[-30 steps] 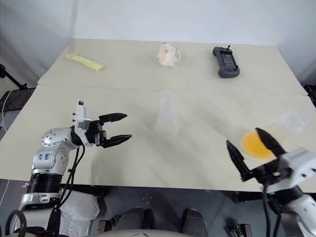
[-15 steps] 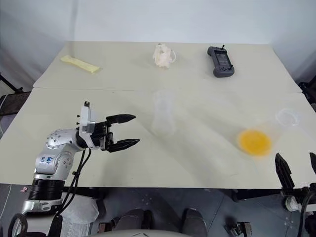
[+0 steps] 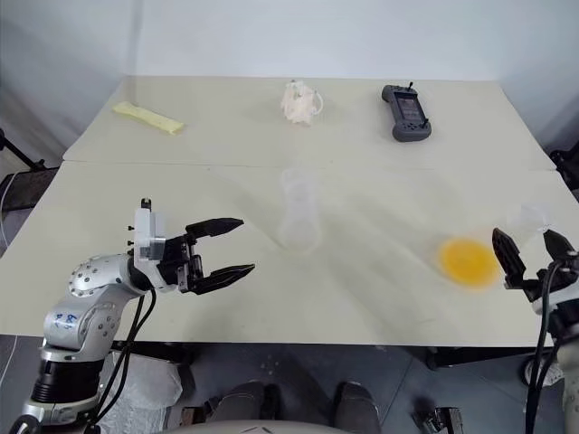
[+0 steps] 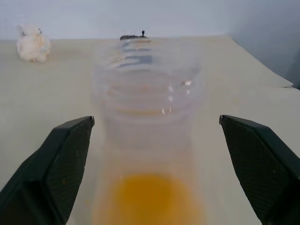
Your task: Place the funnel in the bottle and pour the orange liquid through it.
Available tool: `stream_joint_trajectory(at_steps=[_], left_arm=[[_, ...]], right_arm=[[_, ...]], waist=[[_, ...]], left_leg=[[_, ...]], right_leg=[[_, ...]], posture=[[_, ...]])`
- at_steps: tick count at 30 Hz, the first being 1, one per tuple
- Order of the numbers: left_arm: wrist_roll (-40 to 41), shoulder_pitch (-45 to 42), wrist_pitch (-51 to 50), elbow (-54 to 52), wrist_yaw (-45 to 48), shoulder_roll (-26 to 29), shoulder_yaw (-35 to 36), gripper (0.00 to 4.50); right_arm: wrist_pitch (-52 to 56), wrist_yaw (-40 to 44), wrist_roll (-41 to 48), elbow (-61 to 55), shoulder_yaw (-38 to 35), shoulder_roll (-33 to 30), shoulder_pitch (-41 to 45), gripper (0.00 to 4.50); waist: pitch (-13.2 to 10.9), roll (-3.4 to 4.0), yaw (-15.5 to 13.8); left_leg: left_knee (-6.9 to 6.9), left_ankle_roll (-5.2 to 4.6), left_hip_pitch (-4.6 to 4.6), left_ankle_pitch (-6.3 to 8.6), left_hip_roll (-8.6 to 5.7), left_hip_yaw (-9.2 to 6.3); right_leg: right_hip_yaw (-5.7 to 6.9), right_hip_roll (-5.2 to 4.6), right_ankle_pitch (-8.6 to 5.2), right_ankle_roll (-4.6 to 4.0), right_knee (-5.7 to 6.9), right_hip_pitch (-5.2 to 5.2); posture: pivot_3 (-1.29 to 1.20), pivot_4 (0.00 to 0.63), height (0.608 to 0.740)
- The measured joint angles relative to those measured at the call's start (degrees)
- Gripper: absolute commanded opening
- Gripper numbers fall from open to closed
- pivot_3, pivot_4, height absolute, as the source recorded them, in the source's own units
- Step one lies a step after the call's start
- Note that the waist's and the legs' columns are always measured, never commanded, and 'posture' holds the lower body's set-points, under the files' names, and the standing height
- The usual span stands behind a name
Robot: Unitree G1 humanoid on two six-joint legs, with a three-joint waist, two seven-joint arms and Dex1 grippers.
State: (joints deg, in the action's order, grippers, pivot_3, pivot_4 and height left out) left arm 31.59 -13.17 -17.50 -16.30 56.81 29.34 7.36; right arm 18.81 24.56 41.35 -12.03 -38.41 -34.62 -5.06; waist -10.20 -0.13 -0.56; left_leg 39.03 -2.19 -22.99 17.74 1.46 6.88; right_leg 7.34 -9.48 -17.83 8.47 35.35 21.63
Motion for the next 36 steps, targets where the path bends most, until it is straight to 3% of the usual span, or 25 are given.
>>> stream_joint_trajectory(at_steps=[7, 10, 14, 20, 23, 32, 36], left_arm=[[0.1, 1.4, 0.1, -1.5, -2.1, -0.1, 0.1, 4.47], [0.1, 2.1, 0.2, -1.5, -2.4, -0.1, 0.1, 4.50], [0.1, 2.1, 1.1, -1.5, -2.8, -0.2, 0.1, 4.50], [0.0, 1.1, 2.3, -1.1, -3.0, -0.3, 0.0, 4.50], [-0.4, 0.7, 3.6, -0.4, -3.1, -0.5, -0.1, 4.50], [-2.4, -1.3, 7.2, 4.4, -3.1, -1.3, -1.3, 4.50], [-3.4, -2.5, 8.8, 6.5, -3.6, -2.3, -1.8, 4.50]], right_arm=[[0.5, 1.2, -1.9, 4.7, 2.0, -1.3, 5.7, 4.50], [1.3, 1.6, -2.2, 6.1, 2.5, -1.3, 7.4, 3.91], [2.2, 2.0, -2.3, 6.0, 3.1, -1.4, 9.2, 2.54], [3.6, 3.1, -1.9, 3.1, 5.0, -1.5, 10.9, 2.49], [2.4, 3.7, -5.5, -0.5, 10.4, -3.0, 14.9, 2.49], [1.1, 5.8, -25.4, -0.9, 33.6, -10.4, 34.4, 2.49], [-9.3, 7.3, -36.2, 3.7, 40.8, -10.6, 41.7, 2.49]], waist=[[0.0, 0.00, -0.1], [0.0, 0.00, -0.2], [0.0, 0.01, -0.3], [0.0, 0.04, -0.1], [0.0, 0.06, 0.5], [0.0, 0.07, 0.5], [-0.1, 0.06, 0.7]], left_leg=[[0.00, 0.00, 0.00, 0.00, 0.01, 0.03], [0.00, 0.00, -0.01, 0.00, 0.01, 0.03], [0.00, 0.00, -0.02, 0.00, 0.01, 0.03], [0.00, 0.00, -0.04, 0.00, 0.01, 0.04], [-0.01, 0.01, -0.06, -0.01, 0.03, 0.06], [0.02, 0.04, -0.28, -0.01, 0.02, 0.10], [0.01, 0.05, -0.30, -0.01, 0.01, 0.15]], right_leg=[[0.00, 0.00, 0.00, 0.00, -0.01, 0.00], [0.01, 0.00, 0.00, 0.00, -0.01, 0.01], [0.01, 0.00, 0.00, 0.00, -0.05, 0.01], [0.02, 0.01, 0.00, 0.00, -0.05, 0.03], [0.02, 0.02, 0.00, 0.00, -0.04, 0.07], [0.03, 0.02, 0.01, 0.01, 0.07, 0.36], [0.07, 0.01, 0.01, 0.03, 0.04, 0.38]], posture=[[0.00, 0.150, 0.740], [0.00, 0.150, 0.740], [0.00, 0.150, 0.740], [0.00, 0.150, 0.740], [0.00, 0.150, 0.740], [0.00, 0.150, 0.740], [0.00, 0.150, 0.740]])
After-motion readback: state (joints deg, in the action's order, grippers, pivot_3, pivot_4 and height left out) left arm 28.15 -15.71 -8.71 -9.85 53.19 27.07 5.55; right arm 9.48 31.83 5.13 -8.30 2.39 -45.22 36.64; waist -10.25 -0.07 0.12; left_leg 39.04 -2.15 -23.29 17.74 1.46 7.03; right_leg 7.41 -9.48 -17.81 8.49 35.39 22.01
